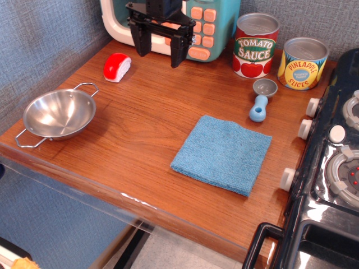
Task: Move the hot dog bun and place below microwave
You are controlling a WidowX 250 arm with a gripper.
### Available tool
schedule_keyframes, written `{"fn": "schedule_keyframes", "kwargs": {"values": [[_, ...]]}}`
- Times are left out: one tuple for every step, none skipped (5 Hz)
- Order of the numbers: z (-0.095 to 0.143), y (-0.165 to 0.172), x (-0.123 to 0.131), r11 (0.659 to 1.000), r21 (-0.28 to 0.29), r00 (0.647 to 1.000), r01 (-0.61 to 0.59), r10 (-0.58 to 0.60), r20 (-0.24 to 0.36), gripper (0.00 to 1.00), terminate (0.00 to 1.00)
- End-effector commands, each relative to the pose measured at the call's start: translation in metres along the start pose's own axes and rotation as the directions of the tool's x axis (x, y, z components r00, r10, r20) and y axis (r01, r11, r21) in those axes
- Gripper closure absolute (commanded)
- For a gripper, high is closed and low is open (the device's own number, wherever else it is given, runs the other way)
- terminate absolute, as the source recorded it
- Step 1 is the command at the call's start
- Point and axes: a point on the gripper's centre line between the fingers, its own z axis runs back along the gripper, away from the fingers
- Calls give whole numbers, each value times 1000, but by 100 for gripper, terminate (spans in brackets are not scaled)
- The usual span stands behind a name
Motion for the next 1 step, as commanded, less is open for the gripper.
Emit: {"fn": "schedule_keyframes", "kwargs": {"values": [[33,3,0,1000,20,997,5,-6,77,0,100]]}}
